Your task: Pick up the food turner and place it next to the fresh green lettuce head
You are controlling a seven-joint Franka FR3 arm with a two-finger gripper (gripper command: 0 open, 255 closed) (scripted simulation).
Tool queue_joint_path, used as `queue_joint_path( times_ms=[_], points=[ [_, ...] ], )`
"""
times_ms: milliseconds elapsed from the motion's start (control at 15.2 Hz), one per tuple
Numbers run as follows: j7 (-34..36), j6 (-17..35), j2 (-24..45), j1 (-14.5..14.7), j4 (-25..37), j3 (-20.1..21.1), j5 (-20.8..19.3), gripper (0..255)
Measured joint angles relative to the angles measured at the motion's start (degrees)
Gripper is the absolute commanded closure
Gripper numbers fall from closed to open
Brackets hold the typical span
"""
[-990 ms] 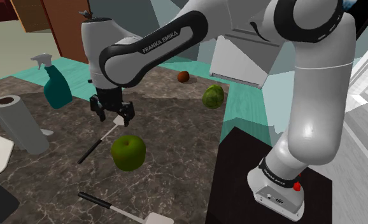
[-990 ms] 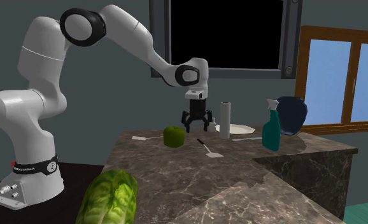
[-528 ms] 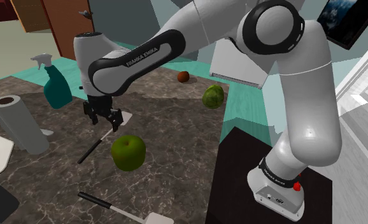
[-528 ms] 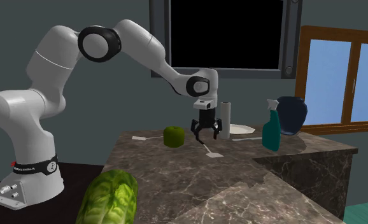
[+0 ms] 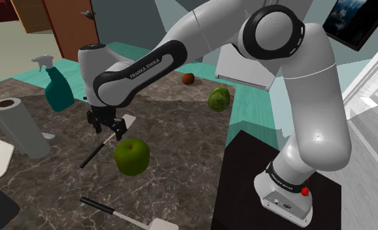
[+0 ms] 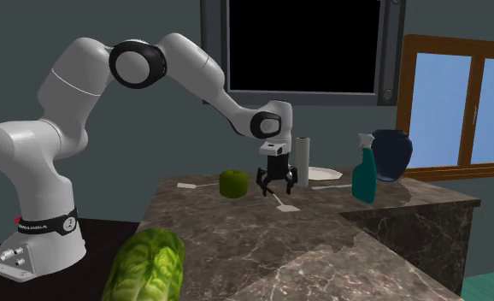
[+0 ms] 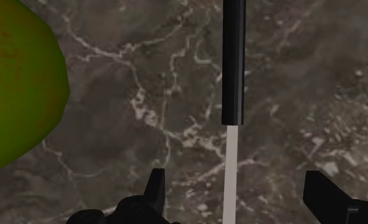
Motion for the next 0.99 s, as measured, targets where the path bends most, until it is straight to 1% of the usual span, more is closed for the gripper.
queue_joint_path(
  times_ms=[198, 264, 990],
  points=[
    [0.02, 0.08, 0.00, 0.00, -0.07, -0.01, -0.02, 0],
    [0.02, 0.08, 0.00, 0.00, -0.07, -0.01, -0.02, 255],
    [-0.05, -0.22, -0.15, -0.04, 0.09, 0.06, 0.08, 255]
  ],
)
